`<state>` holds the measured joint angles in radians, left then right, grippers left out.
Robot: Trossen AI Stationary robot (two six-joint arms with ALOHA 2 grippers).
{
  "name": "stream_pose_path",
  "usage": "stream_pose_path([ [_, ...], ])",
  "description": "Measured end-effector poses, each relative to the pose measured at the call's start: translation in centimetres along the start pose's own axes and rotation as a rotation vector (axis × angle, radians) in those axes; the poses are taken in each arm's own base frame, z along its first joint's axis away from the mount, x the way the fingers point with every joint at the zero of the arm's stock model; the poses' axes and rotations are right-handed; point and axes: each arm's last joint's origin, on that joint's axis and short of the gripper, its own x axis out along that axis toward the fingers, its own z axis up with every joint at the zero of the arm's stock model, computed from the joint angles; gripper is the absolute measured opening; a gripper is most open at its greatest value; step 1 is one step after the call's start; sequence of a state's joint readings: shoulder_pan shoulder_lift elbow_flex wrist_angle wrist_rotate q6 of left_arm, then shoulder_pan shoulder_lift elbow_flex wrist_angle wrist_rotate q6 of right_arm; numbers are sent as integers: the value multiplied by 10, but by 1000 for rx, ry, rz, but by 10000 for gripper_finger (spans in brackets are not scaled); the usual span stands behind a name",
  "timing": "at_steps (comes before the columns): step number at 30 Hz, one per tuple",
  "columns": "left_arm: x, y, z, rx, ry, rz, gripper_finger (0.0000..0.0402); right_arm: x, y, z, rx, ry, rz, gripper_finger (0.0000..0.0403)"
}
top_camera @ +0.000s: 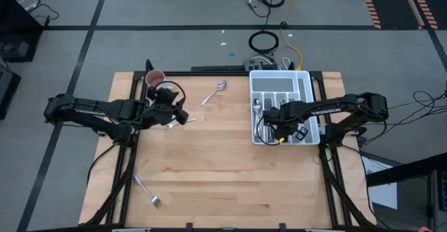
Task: Sort silverware
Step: Put the silver spoon into the silverware tray
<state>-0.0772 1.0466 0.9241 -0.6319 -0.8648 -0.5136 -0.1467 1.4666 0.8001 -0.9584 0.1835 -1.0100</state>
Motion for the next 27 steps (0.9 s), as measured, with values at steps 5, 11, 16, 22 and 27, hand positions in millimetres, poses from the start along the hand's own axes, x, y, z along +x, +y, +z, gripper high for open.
stream_pose_path([
  [5, 2, 2, 0, -6, 8, 6, 162, 0, 1, 3, 81, -54, 28, 107],
  [11, 6, 4, 1, -41, 33, -11, 162, -7, -4, 5, 252, -91, 30, 123],
  [16, 15, 10, 3, -129, 92, -43, 162, -27, -14, 7, 357, -110, 3, 150],
  [22, 57, 14, 10, -296, 196, -127, 162, -77, -28, 4, 497, -130, -10, 161],
  [27, 124, 14, 17, -379, 209, -321, 162, -137, -32, -7, 666, -202, -48, 162],
])
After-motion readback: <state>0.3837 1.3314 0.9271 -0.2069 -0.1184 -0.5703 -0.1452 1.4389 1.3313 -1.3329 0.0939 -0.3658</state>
